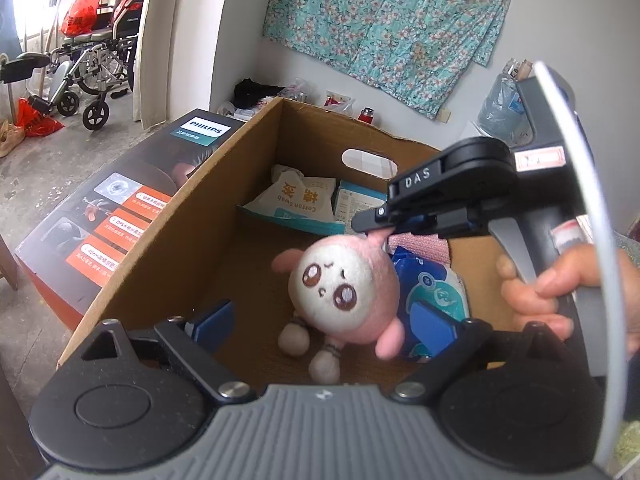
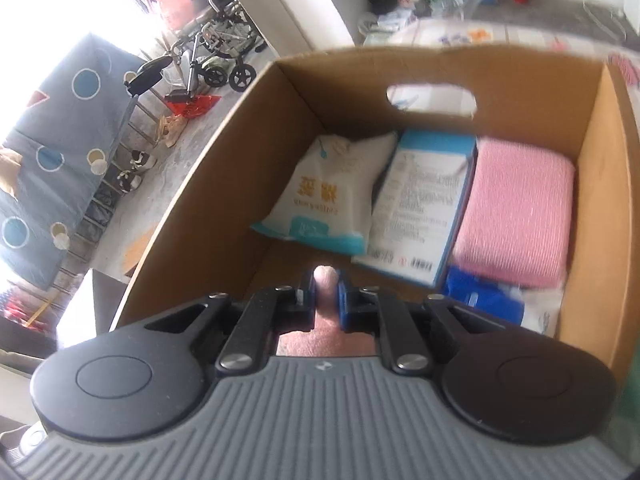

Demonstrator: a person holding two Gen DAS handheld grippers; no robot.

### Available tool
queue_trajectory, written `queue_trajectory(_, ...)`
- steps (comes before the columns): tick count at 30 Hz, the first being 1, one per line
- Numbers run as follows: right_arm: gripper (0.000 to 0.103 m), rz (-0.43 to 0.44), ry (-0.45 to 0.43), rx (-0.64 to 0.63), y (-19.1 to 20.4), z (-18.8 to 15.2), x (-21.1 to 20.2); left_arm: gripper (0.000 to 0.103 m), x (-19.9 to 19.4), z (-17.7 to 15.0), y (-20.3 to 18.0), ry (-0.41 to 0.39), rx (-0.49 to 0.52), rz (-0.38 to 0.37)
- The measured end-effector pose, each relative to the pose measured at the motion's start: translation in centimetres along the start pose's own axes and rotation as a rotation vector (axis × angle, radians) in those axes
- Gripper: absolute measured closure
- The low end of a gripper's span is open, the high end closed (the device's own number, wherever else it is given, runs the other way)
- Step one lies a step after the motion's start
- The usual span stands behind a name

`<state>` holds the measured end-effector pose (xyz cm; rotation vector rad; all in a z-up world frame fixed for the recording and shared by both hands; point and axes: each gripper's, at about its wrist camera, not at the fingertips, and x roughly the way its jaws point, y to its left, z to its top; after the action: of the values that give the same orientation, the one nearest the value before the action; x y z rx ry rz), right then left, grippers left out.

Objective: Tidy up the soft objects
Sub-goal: 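Open the right tool to release the plush onto the blue package, then move the right tool back to the bed toward the light-blue towel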

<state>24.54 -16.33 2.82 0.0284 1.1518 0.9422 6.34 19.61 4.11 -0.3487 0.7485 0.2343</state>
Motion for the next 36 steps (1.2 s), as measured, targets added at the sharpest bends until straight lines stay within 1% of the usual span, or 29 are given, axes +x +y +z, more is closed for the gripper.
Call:
queue_trajectory(4,0.094,-0.059,-0.032,-0.004,-0.6,1.4,0.0,0.008,0.0,0.1,0.0,0.002,-0.009,-0.001)
queue_trajectory(8,0.090,-0.066,-0.007,0.051,-2.3,1.7,0.1,0.008,-0.1,0.1,-0.2,0.001,-0.005,-0.008)
queue_trajectory(9,0.086,-0.061,-0.002,0.065,-2.6,1.6,0.1,0.008,-0.2,0.1,-0.2,-0.001,-0.003,-0.009)
queue_trajectory(10,0.076,-0.050,-0.002,0.079,-2.8,1.5,-0.2,0.007,-0.2,0.1,-0.3,-0.004,-0.001,-0.010)
queue_trajectory(11,0.070,-0.037,-0.007,0.094,-3.1,1.4,-0.5,0.007,-0.3,0.0,-0.4,-0.007,0.002,-0.012)
queue_trajectory(12,0.060,-0.023,-0.017,0.109,-3.3,1.1,-0.9,0.007,-0.3,0.1,-0.4,-0.009,0.002,-0.013)
queue_trajectory(13,0.054,-0.008,-0.032,0.120,-3.5,0.9,-1.5,0.007,-0.4,0.0,-0.5,-0.011,0.002,-0.015)
queue_trajectory(20,0.052,0.079,-0.132,0.151,-4.6,-1.3,-7.6,0.007,-1.0,-0.1,-2.0,-0.034,0.027,-0.053)
queue_trajectory(25,0.045,0.116,-0.197,0.197,-7.4,-3.3,-13.2,0.007,-1.1,-0.1,-4.8,-0.040,0.083,-0.093)
queue_trajectory(28,0.042,0.082,-0.247,0.219,-9.8,-4.8,-17.0,0.007,-1.0,-0.2,-6.9,-0.046,0.115,-0.130)
queue_trajectory(31,0.037,0.027,-0.302,0.246,-12.7,-6.9,-20.5,0.007,-0.6,-0.4,-9.4,-0.045,0.155,-0.177)
queue_trajectory(36,0.036,-0.088,-0.359,0.309,-18.0,-11.7,-24.8,0.007,0.4,-1.3,-14.2,-0.032,0.225,-0.250)
